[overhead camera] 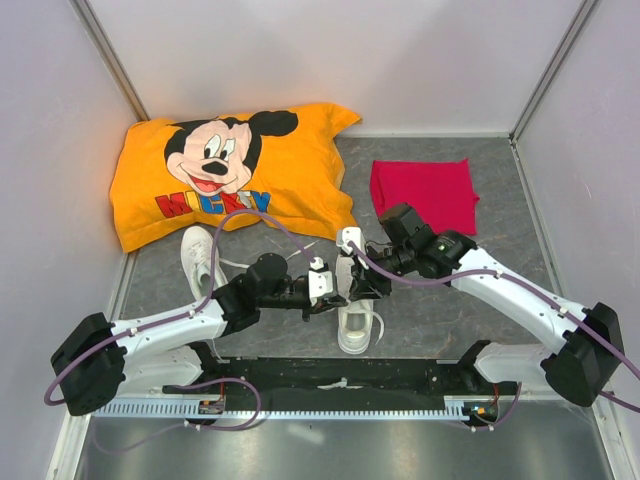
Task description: Tie the shoes
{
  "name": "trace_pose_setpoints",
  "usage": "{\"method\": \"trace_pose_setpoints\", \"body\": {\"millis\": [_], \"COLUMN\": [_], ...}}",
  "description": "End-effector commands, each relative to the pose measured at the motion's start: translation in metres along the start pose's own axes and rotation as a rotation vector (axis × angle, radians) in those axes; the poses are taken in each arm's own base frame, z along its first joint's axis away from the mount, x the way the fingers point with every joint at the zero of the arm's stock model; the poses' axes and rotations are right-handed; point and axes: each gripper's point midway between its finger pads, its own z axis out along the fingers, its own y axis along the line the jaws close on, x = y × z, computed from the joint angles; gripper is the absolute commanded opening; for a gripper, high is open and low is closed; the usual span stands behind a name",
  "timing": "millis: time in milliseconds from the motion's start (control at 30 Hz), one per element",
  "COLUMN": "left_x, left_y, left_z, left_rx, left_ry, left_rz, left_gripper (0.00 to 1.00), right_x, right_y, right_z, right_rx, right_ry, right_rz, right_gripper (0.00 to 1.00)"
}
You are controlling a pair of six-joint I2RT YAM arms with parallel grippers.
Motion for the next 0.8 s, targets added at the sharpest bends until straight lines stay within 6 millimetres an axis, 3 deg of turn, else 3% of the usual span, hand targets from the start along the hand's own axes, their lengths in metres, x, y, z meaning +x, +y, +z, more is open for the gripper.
{"method": "trace_pose_setpoints", "body": {"millis": [0, 33, 100, 200, 233, 333, 400, 767], "left_x": [-0.019, -0.020, -0.019, -0.019, -0.019, -0.018, -0.019, -0.020], "left_y": [0.003, 0.004, 0.005, 0.002, 0.001, 0.000, -0.001, -0.002], "left_z": [0.002, 0.002, 0.002, 0.002, 0.002, 0.003, 0.004, 0.004], "left_rx": [0.014, 0.009, 0.005, 0.017, 0.022, 0.036, 0.040, 0.062], "left_ry": [-0.040, -0.040, -0.038, -0.038, -0.039, -0.038, -0.040, -0.042], "left_rz": [0.057, 0.055, 0.051, 0.053, 0.053, 0.063, 0.067, 0.082], "left_gripper": [0.01, 0.02, 0.02, 0.02, 0.01, 0.01, 0.02, 0.02], "right_x": [-0.019, -0.022, -0.024, -0.022, -0.022, -0.023, -0.024, -0.019], "right_y": [0.002, 0.001, 0.002, 0.002, 0.001, 0.001, -0.001, 0.004], "right_z": [-0.003, -0.003, -0.004, -0.004, -0.004, -0.004, -0.003, 0.007], "right_rx": [-0.018, -0.014, -0.011, -0.013, -0.010, -0.013, -0.021, -0.100], "right_ry": [-0.049, -0.060, -0.075, -0.072, -0.069, -0.067, -0.060, -0.045], "right_rz": [-0.033, -0.035, -0.024, -0.025, -0.031, -0.063, -0.071, -0.061], "right_gripper": [0.23, 0.16, 0.13, 0.36, 0.52, 0.60, 0.60, 0.42]}}
